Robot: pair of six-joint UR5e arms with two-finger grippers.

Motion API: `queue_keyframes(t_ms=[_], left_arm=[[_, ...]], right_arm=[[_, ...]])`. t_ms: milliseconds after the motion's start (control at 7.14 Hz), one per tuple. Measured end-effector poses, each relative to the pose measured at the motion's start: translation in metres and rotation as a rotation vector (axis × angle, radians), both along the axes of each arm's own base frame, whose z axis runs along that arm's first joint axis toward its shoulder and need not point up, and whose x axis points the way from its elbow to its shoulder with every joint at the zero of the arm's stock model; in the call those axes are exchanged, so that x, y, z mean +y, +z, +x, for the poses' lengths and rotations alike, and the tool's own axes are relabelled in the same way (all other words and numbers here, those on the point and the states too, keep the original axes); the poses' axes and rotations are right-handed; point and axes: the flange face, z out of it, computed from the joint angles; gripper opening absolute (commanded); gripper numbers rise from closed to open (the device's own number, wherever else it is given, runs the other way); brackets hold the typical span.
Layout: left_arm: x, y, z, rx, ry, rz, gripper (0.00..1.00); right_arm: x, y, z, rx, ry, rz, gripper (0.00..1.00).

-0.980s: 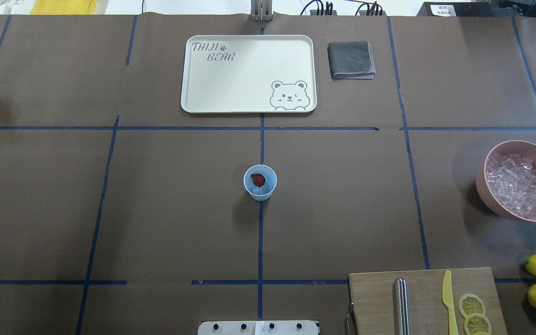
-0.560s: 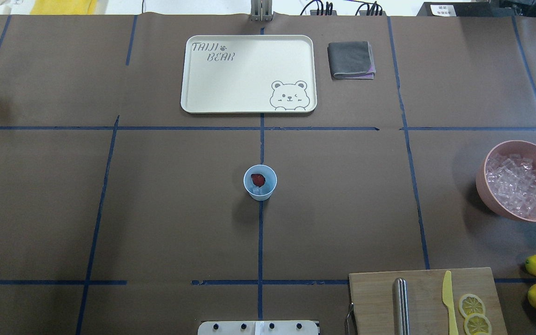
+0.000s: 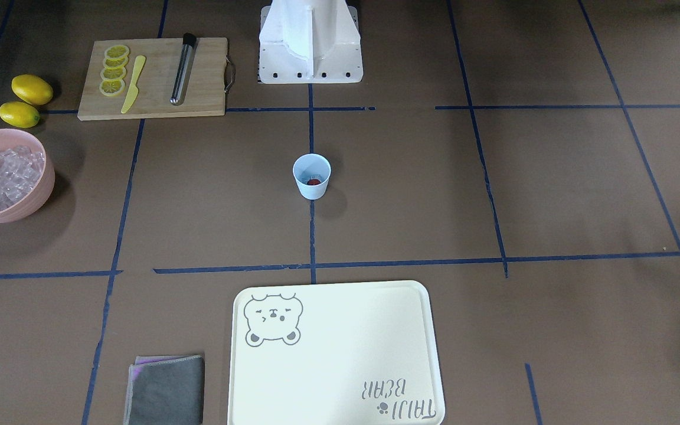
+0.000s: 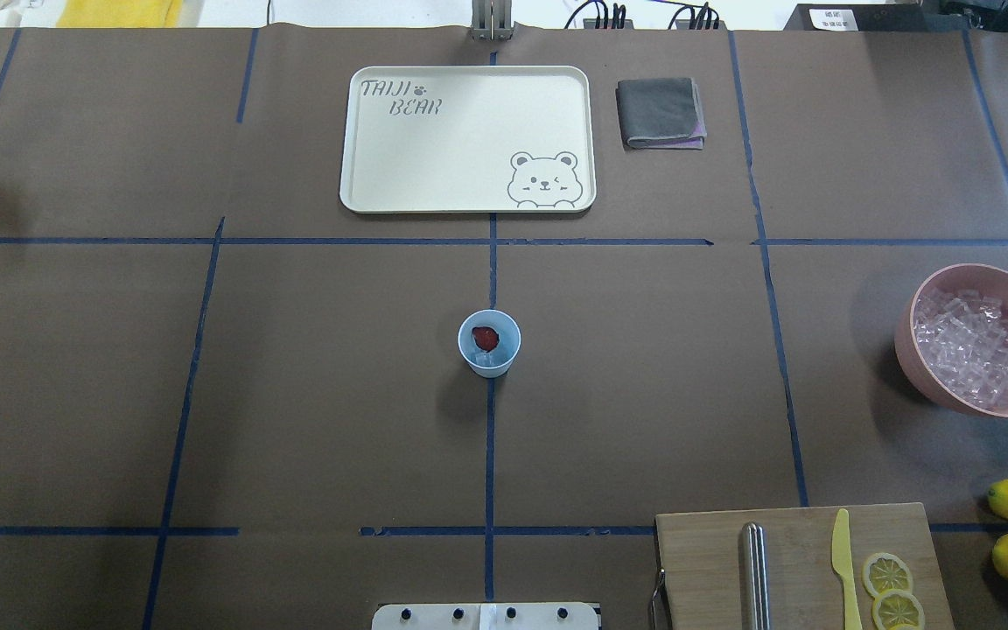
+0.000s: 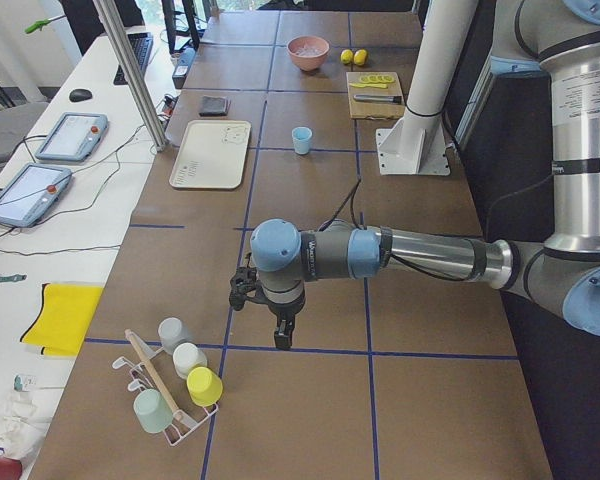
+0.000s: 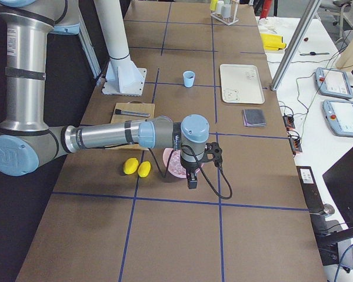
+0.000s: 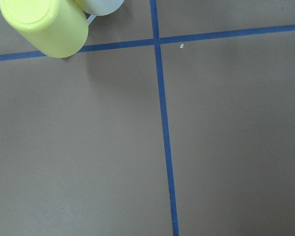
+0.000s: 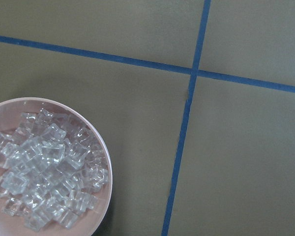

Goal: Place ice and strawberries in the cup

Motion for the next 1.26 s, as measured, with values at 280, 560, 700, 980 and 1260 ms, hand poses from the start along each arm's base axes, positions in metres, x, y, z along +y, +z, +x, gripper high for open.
queue_keyframes(t_ms=[280,560,700,980,1260], left_arm=[[0.001,-0.002,0.0,-0.006,0.003,0.005,1.0],[0.002,-0.001,0.0,-0.009,0.005,0.004,1.0],[0.002,0.0,0.0,-0.01,0.005,0.004,1.0],[0.002,-0.001,-0.001,-0.011,0.005,0.006,1.0],[0.0,-0.006,0.0,-0.011,0.006,0.016,1.0]], right_arm=[[-0.002,-0.002,0.0,-0.001,0.001,0.003,1.0],[-0.004,-0.002,-0.003,-0.001,-0.005,0.007,1.0],[-0.008,-0.006,-0.008,-0.004,-0.016,0.013,1.0],[-0.013,-0.011,-0.011,-0.01,-0.026,0.029,1.0],[-0.013,-0.009,-0.012,-0.009,-0.029,0.028,1.0]])
